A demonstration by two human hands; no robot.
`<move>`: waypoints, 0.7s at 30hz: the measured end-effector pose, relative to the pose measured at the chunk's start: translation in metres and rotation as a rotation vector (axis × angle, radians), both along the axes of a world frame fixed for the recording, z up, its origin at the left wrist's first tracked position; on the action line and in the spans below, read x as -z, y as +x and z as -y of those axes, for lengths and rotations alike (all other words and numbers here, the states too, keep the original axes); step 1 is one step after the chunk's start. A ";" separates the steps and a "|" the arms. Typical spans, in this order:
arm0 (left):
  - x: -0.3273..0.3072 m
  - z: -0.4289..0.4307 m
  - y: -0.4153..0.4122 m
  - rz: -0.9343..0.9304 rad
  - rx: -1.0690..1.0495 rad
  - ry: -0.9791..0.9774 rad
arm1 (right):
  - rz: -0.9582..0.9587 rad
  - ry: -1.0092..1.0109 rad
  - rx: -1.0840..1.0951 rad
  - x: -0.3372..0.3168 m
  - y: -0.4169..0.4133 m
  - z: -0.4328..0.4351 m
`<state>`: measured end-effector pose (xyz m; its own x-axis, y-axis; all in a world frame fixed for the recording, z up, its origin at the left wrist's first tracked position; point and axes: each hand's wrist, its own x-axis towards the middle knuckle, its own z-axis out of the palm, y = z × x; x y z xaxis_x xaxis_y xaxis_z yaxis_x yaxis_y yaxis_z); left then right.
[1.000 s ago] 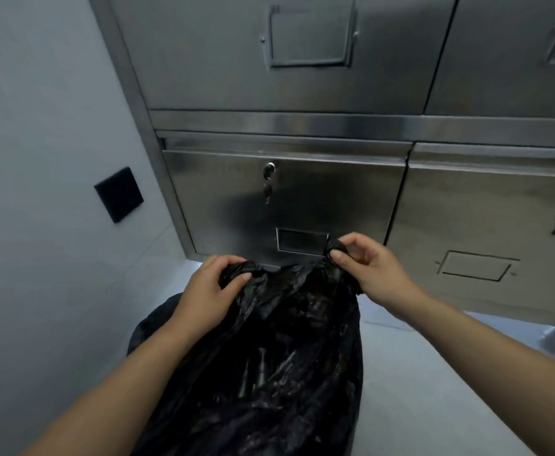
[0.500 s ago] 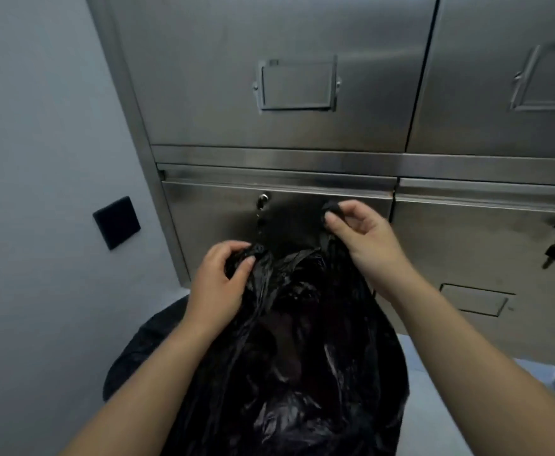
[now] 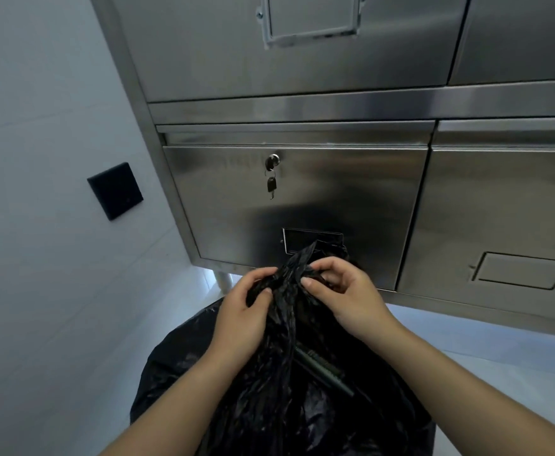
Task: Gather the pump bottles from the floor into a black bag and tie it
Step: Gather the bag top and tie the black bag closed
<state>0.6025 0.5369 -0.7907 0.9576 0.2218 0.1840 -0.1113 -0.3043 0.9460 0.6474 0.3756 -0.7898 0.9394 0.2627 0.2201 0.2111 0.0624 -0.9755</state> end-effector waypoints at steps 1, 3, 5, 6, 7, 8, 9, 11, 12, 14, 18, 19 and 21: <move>0.002 0.004 0.000 0.002 0.017 0.020 | 0.012 -0.004 0.008 0.002 0.001 -0.001; 0.006 0.010 0.000 0.001 0.043 0.081 | 0.040 -0.026 0.022 0.004 0.002 -0.003; 0.011 0.012 -0.001 -0.006 0.040 0.142 | 0.065 -0.052 0.039 0.005 0.002 -0.006; 0.013 0.011 0.000 -0.009 0.032 0.146 | 0.068 -0.062 0.050 0.006 0.002 -0.006; 0.014 0.010 0.000 -0.013 0.023 0.129 | 0.064 -0.075 0.062 0.008 0.002 -0.007; 0.015 0.009 0.000 -0.017 0.018 0.096 | 0.056 -0.091 0.071 0.009 0.002 -0.007; 0.015 0.007 0.001 -0.021 0.018 0.052 | 0.048 -0.106 0.074 0.011 0.002 -0.007; 0.014 0.007 0.003 -0.045 0.019 -0.047 | 0.043 -0.141 0.066 0.016 0.003 -0.007; 0.014 0.008 0.004 -0.057 0.019 -0.083 | 0.047 -0.158 0.061 0.018 0.003 -0.007; 0.014 0.011 0.005 -0.059 0.026 -0.105 | 0.057 -0.184 0.052 0.021 0.004 -0.008; 0.014 0.014 0.006 -0.085 0.013 -0.069 | 0.105 -0.223 0.021 0.025 0.004 -0.009; 0.013 0.015 0.006 -0.098 0.017 -0.084 | 0.129 -0.251 0.014 0.025 0.004 -0.008; 0.010 0.016 0.007 -0.097 0.011 -0.113 | 0.181 -0.327 -0.008 0.024 0.006 -0.006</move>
<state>0.6093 0.5214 -0.8005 0.9722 0.2249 0.0647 -0.0204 -0.1943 0.9807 0.6530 0.3813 -0.8134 0.8907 0.3534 0.2860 0.3829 -0.2438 -0.8910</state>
